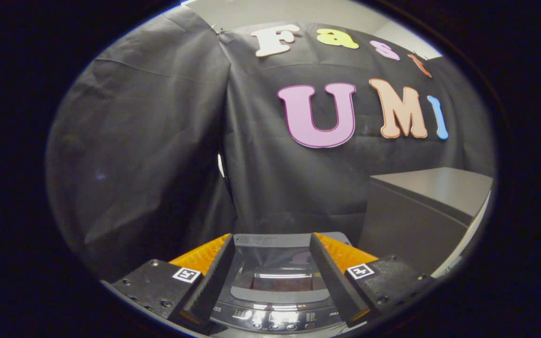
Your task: Put the clothes into the washing machine and then close the washing machine lid.
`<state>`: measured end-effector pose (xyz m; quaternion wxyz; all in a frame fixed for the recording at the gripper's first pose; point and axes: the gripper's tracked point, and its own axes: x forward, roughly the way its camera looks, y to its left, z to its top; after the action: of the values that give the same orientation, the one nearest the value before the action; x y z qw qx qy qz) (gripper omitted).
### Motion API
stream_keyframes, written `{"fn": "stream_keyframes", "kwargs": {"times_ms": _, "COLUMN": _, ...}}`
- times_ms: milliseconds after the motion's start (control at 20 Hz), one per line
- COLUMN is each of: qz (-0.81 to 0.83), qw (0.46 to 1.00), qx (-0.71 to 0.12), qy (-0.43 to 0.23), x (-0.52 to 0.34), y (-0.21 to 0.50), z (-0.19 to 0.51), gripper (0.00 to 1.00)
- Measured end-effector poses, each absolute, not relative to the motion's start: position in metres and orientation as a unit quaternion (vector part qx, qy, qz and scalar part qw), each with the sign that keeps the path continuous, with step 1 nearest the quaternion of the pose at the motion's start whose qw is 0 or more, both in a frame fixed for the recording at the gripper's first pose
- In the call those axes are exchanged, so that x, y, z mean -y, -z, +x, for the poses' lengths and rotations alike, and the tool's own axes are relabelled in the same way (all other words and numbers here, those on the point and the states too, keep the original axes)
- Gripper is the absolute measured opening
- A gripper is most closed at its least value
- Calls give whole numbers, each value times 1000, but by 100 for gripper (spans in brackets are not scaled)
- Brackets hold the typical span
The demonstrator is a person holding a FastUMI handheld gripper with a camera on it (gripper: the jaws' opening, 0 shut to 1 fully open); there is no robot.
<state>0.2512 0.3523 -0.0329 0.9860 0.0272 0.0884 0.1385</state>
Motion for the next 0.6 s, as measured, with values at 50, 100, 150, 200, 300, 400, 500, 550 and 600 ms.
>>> {"fn": "stream_keyframes", "kwargs": {"times_ms": 50, "qz": 28, "qw": 986, "qx": -86, "qy": -140, "x": -348, "y": 30, "z": 246, "gripper": 97}}
{"fn": "stream_keyframes", "kwargs": {"times_ms": 100, "qz": 30, "qw": 986, "qx": -87, "qy": -141, "x": -343, "y": 28, "z": 237, "gripper": 97}}
{"fn": "stream_keyframes", "kwargs": {"times_ms": 150, "qz": 36, "qw": 986, "qx": -84, "qy": -142, "x": -338, "y": 26, "z": 223, "gripper": 97}}
{"fn": "stream_keyframes", "kwargs": {"times_ms": 200, "qz": 41, "qw": 985, "qx": -85, "qy": -145, "x": -335, "y": 23, "z": 212, "gripper": 98}}
{"fn": "stream_keyframes", "kwargs": {"times_ms": 300, "qz": 43, "qw": 985, "qx": -75, "qy": -146, "x": -324, "y": 13, "z": 196, "gripper": 98}}
{"fn": "stream_keyframes", "kwargs": {"times_ms": 400, "qz": 40, "qw": 986, "qx": -69, "qy": -145, "x": -311, "y": 9, "z": 180, "gripper": 98}}
{"fn": "stream_keyframes", "kwargs": {"times_ms": 500, "qz": 39, "qw": 987, "qx": -57, "qy": -144, "x": -299, "y": 4, "z": 161, "gripper": 98}}
{"fn": "stream_keyframes", "kwargs": {"times_ms": 550, "qz": 35, "qw": 988, "qx": -50, "qy": -143, "x": -293, "y": 3, "z": 152, "gripper": 98}}
{"fn": "stream_keyframes", "kwargs": {"times_ms": 600, "qz": 26, "qw": 988, "qx": -46, "qy": -144, "x": -287, "y": 4, "z": 143, "gripper": 97}}
